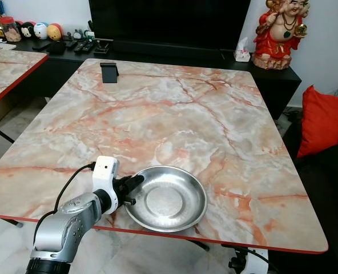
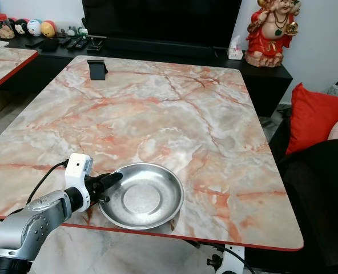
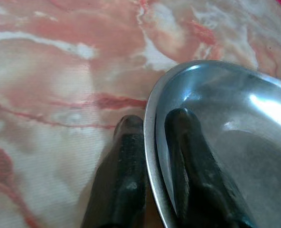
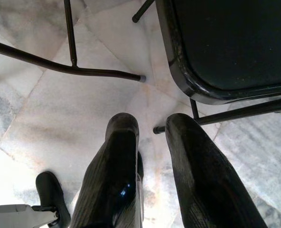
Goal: Setting the table
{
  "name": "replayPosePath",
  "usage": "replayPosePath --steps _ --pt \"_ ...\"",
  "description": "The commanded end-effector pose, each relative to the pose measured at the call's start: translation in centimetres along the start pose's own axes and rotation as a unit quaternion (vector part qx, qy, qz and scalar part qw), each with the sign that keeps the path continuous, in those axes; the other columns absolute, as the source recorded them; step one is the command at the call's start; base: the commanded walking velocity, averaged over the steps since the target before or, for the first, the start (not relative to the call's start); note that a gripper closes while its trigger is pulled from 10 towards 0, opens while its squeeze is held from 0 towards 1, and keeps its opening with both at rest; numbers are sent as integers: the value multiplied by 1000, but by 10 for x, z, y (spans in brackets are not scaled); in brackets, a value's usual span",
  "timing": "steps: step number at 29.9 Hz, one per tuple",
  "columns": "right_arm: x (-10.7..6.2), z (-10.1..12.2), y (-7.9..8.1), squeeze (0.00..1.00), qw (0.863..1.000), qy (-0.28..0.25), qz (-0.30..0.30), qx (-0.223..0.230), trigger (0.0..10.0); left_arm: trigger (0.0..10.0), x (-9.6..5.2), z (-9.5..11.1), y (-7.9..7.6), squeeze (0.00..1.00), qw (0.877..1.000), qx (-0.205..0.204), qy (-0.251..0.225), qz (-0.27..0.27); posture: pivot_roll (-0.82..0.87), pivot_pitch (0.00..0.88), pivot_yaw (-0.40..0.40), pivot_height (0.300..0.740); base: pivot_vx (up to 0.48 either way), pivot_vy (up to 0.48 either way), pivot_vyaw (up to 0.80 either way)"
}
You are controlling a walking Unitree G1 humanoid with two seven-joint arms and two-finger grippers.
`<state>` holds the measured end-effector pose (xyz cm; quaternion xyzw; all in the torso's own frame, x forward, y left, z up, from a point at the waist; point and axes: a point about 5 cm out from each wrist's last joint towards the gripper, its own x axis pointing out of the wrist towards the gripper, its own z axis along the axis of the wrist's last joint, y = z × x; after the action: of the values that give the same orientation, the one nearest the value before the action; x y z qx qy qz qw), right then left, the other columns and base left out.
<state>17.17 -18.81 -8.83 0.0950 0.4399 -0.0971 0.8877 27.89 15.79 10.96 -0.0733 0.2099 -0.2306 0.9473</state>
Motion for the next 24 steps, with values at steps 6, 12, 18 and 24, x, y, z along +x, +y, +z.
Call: replayPosePath --steps 6,12,18,24 --pt "1 4 -3 0 1000 -1 -2 -5 10000 10000 0 -5 1 486 999 21 20 13 126 6 -97 727 0 0 0" --pt "1 4 -4 0 1000 -1 -1 -8 10000 10000 1 0 3 0 999 30 4 28 127 1 -102 727 0 0 0" --pt "1 4 -5 0 1000 0 -1 -10 10000 10000 2 6 2 588 999 40 -9 27 127 0 -104 727 0 0 0" --pt "1 4 -5 0 1000 0 0 -11 10000 10000 4 13 2 0 998 43 -29 36 127 0 -104 727 0 0 0"
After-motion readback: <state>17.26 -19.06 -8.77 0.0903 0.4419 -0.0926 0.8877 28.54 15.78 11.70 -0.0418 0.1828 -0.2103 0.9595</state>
